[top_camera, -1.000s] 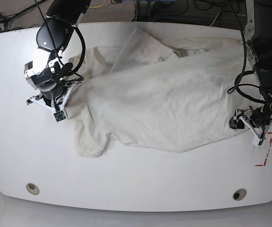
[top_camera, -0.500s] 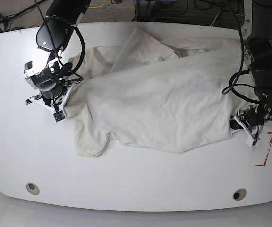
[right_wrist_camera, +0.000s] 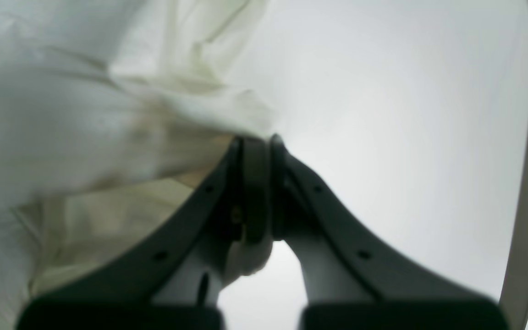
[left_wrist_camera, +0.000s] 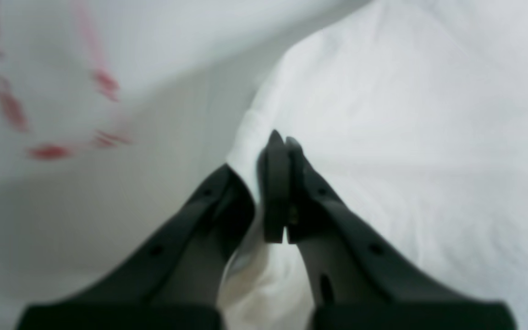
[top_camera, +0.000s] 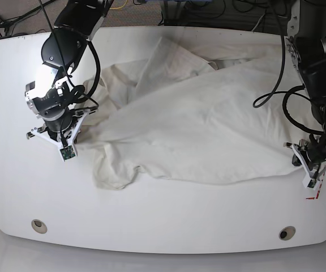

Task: Fold the T-shirt properly
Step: 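Close the left gripper on the shirt edge, then lift the shirt with both grippers and swing it toward the table edge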

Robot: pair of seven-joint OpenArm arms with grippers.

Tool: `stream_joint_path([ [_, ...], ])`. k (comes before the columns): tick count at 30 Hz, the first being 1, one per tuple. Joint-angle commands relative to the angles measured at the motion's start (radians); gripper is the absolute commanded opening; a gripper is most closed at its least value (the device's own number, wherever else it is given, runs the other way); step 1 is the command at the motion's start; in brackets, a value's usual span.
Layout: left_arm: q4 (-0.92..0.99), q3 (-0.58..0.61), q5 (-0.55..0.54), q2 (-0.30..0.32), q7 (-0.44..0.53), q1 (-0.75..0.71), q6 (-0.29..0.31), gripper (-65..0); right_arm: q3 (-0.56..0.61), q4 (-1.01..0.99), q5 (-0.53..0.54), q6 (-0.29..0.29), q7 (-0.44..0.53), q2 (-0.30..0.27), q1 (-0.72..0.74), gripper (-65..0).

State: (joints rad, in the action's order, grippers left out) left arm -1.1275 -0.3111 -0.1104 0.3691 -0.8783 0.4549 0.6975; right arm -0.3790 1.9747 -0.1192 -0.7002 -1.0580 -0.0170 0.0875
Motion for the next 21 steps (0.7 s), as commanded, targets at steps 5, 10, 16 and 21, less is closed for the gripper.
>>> stream_joint_path([
  [5, -0.288, -0.004, -0.004, 0.017, -0.034, -0.029, 0.001, -65.0, 0.002, -0.01, 0.003, 0.002, 0.023, -0.01, 0.097, -65.0],
  [10, -0.438, -0.015, 0.001, 0.017, -0.055, -0.043, 0.001, -65.0, 0.013, -0.068, 0.008, 0.002, 0.023, -0.045, 0.176, -65.0],
  [16, -0.518, -0.096, -0.002, 0.014, -0.104, 0.009, 0.001, -65.0, 0.094, -0.16, 0.008, 0.002, 0.023, -0.097, 0.294, -65.0],
  [21, -0.53, -0.132, 0.001, -0.003, -0.124, 0.1, 0.001, -65.0, 0.14, -0.222, 0.005, 0.002, 0.023, -0.119, 0.418, -65.0],
])
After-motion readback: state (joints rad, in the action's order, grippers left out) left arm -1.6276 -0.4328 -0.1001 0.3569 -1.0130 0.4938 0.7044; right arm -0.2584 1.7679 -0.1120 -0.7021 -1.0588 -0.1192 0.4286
